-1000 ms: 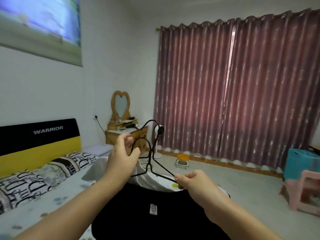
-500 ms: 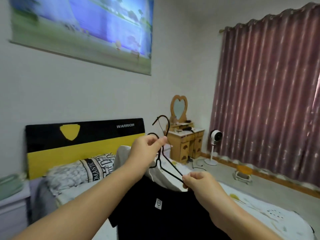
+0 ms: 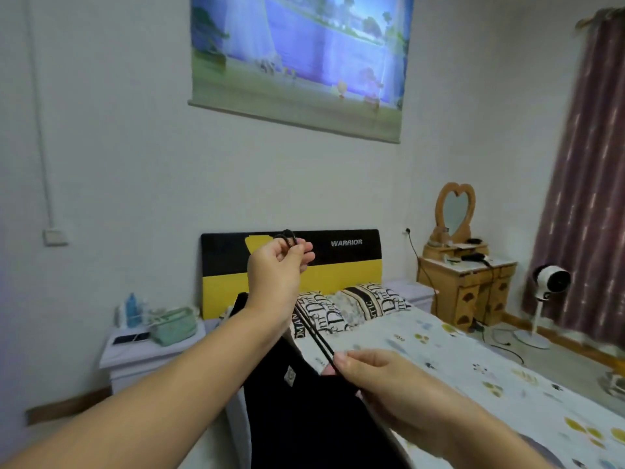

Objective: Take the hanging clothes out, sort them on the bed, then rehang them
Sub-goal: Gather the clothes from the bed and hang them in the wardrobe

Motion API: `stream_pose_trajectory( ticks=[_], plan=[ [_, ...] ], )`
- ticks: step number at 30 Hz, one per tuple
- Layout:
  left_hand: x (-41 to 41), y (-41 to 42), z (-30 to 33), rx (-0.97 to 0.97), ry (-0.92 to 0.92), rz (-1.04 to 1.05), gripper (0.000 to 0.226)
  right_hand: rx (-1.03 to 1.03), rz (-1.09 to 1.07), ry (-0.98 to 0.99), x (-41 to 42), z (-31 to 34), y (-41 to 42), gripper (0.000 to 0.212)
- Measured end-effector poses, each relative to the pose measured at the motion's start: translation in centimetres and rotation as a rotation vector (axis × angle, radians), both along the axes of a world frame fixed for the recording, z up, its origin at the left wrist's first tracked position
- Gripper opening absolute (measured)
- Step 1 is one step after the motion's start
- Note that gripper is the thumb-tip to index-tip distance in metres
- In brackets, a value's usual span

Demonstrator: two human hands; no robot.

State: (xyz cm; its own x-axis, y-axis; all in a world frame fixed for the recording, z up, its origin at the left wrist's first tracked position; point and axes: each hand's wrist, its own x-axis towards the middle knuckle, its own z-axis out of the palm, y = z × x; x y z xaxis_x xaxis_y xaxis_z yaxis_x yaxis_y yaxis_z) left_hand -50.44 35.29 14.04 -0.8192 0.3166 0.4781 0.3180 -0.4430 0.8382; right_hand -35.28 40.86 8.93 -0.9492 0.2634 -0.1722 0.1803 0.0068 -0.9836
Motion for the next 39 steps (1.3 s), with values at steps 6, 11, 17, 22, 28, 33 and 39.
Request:
stream_pose_trajectory(
  ticks=[6,11,17,22,28,33,39],
  plan=[
    [-6.6,-5.9,-1.0,-0.014,0.015,0.066,0.023,0.005,0.055,0.164,-8.8,-2.6,-6.3,0.014],
    [-11.6,-10.7,-1.5,-0.316,0.158,0.149,0.023,-0.074,0.077,0.286,-14.8,-3.2,-9.6,0.023],
    [-15.5,-15.4,-5.6,-0.822,0.076,0.5,0.039,-0.121,0.218,0.407,-23.7,-3.6,-11.7,0.012],
    [-17.7,-17.2,-9.0,-0.524,-0.152,0.258,0.015,-0.086,0.369,0.43,-30.9,-5.0,-13.1,0.023],
    [-21.8,-17.9,-9.6,-0.195,-0.345,0.318,0.023,-0.002,0.594,0.455,-37.5,-5.2,-13.5,0.027],
    [-26.6,-18.3,-9.8,-0.128,-0.371,0.494,0.028,0.062,0.76,0.428,-43.4,-5.0,-13.7,0.026],
    [-31.7,-20.2,-11.0,-0.114,-0.426,0.63,0.017,0.053,0.855,0.342,-49.1,-6.2,-15.5,0.031]
  ],
)
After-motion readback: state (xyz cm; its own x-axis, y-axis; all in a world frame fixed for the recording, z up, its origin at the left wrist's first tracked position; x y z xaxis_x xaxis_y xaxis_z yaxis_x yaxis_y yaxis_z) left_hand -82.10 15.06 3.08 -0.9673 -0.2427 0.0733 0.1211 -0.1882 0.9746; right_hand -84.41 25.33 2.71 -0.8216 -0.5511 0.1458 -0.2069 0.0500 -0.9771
